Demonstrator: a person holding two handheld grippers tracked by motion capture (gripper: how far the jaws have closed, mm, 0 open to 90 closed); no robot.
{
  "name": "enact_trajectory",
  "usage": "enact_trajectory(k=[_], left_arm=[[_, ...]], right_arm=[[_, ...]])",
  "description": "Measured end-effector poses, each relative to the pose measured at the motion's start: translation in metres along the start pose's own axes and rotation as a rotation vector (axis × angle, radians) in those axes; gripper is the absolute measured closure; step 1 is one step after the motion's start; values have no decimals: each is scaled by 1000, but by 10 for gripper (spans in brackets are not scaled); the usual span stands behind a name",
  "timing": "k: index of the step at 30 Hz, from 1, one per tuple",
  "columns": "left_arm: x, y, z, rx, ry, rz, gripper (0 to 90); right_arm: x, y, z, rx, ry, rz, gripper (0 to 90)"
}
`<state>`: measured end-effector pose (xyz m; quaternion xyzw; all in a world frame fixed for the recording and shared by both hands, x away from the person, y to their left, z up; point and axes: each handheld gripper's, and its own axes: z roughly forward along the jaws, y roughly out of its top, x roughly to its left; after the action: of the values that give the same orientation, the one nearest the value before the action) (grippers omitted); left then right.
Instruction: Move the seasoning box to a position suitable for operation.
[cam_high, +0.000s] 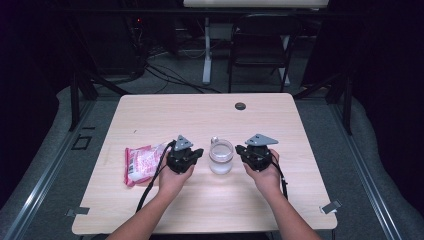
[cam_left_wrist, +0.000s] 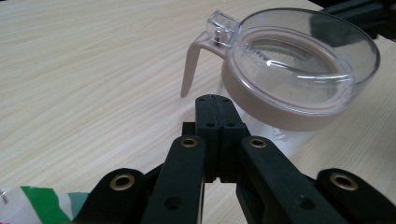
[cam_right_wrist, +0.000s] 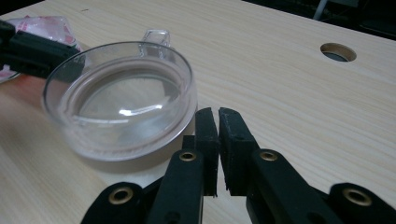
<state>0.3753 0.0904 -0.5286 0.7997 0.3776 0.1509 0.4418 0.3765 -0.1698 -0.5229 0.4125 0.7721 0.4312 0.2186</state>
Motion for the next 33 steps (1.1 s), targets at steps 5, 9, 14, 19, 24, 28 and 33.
enact_trajectory(k=[5,9,14,19,24,28,33], left_arm=[[-6,4,3,4,-21,19,900],[-9,6,9,8,4,36,900],[-10,8,9,9,5,21,900],[-13,9,10,12,2,35,900],[-18,10,10,23,-12,58,900],[-21,10,10,26,-32,78,900],[-18,11,10,40,-110,60,900]], right_arm=[[1,-1,9,-5,11,12,891],[1,-6,10,0,24,19,900],[2,-10,4,10,38,12,900],[7,-13,-4,16,25,5,900],[13,-19,-17,29,19,-6,900],[20,-25,-28,36,18,-19,900],[26,-30,-41,60,47,-46,900]])
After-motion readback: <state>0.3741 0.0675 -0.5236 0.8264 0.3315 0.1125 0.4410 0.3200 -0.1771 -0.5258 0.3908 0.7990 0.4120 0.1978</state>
